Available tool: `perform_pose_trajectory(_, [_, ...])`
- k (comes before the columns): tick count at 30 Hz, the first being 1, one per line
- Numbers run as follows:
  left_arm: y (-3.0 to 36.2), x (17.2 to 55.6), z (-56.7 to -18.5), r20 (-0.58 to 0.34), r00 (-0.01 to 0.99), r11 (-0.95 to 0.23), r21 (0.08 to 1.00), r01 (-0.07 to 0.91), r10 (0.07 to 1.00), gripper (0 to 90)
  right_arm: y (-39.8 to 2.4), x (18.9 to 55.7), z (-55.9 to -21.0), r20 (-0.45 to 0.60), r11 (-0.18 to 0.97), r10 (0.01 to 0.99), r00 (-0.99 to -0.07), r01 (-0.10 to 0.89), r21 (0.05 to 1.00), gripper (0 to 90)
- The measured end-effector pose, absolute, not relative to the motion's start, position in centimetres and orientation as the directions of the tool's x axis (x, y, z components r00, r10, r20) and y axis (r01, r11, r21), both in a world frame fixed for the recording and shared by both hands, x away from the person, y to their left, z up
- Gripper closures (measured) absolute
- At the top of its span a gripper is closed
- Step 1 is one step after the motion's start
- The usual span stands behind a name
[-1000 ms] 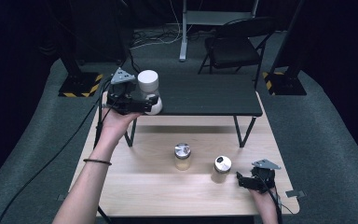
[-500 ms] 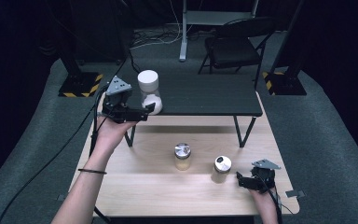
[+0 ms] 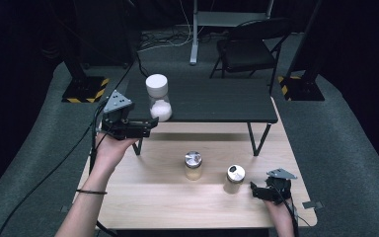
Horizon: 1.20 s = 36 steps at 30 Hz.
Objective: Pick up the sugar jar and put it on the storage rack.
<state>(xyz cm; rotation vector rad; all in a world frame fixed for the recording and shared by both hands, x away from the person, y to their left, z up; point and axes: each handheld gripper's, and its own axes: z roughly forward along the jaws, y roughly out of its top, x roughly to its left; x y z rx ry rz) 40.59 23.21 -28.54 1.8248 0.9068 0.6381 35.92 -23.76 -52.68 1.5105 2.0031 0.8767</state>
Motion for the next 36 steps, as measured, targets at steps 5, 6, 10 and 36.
perform_pose_trajectory(5, [23.5,39.8,-29.2,0.035,0.593,-0.261,0.918,0.3,0.805,6.5,-23.8,35.9,-52.7,0.003,0.185,0.961,-0.275,0.654,0.733,8.5])
perform_pose_trajectory(6, [23.6,39.7,-29.3,0.034,0.593,-0.26,0.918,0.3,0.804,6.5,-23.8,35.9,-52.7,0.003,0.185,0.961,-0.275,0.654,0.733,8.5])
perform_pose_trajectory(10, [23.9,39.4,-29.9,0.027,0.59,-0.255,0.917,0.306,0.807,6.5,-23.8,35.9,-52.7,0.003,0.186,0.961,-0.276,0.654,0.733,8.5])
perform_pose_trajectory(36, [24.9,36.4,-33.9,0.009,0.585,-0.228,0.926,0.301,0.811,6.8,-23.8,35.9,-52.7,0.003,0.185,0.961,-0.275,0.654,0.733,8.5])
